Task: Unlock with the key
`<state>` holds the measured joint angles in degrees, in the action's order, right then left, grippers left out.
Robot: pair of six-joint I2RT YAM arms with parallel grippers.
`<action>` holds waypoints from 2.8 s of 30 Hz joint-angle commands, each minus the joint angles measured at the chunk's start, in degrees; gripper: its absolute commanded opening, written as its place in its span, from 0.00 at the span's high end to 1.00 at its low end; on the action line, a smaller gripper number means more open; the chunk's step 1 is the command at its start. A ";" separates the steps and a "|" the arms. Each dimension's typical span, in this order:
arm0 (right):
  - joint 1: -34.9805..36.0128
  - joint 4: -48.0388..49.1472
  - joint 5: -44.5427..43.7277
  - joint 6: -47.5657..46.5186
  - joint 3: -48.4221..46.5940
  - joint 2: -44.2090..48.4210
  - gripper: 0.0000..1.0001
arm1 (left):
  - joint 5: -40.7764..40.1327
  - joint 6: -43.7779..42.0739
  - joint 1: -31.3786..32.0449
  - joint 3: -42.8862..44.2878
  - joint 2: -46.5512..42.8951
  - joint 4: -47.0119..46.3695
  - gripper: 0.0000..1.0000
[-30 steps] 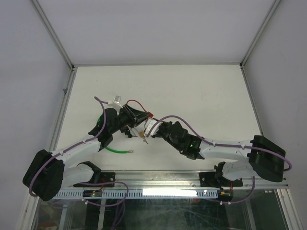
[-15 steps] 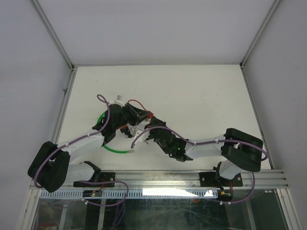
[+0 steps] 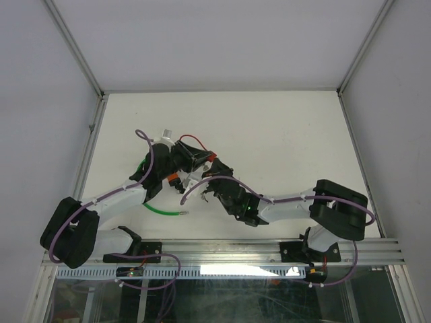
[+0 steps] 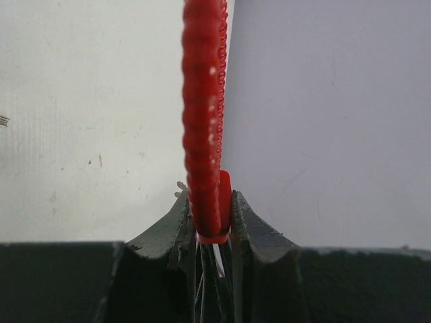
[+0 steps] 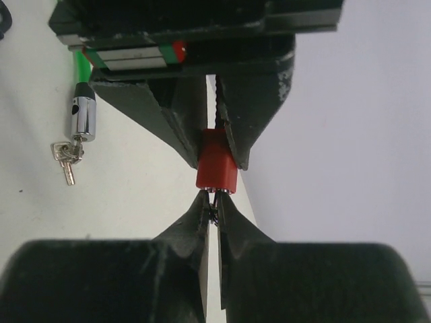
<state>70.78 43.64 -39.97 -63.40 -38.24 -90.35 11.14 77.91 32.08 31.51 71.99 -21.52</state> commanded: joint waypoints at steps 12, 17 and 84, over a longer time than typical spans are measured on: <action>-0.36 -25.15 12.78 30.33 -3.22 19.55 0.61 | 10.30 -5.48 -6.13 -0.26 -3.19 -5.60 1.00; -4.67 -34.10 21.78 45.20 -3.58 24.84 0.52 | 10.93 -6.56 -7.33 -1.55 -3.88 -10.36 1.00; -28.95 12.62 64.21 124.71 4.80 15.98 1.00 | 17.63 -7.02 -7.38 -9.18 -6.15 -37.11 1.00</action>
<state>41.54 51.46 22.98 60.66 -31.29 -75.50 29.04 71.18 24.75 22.55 67.13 -54.52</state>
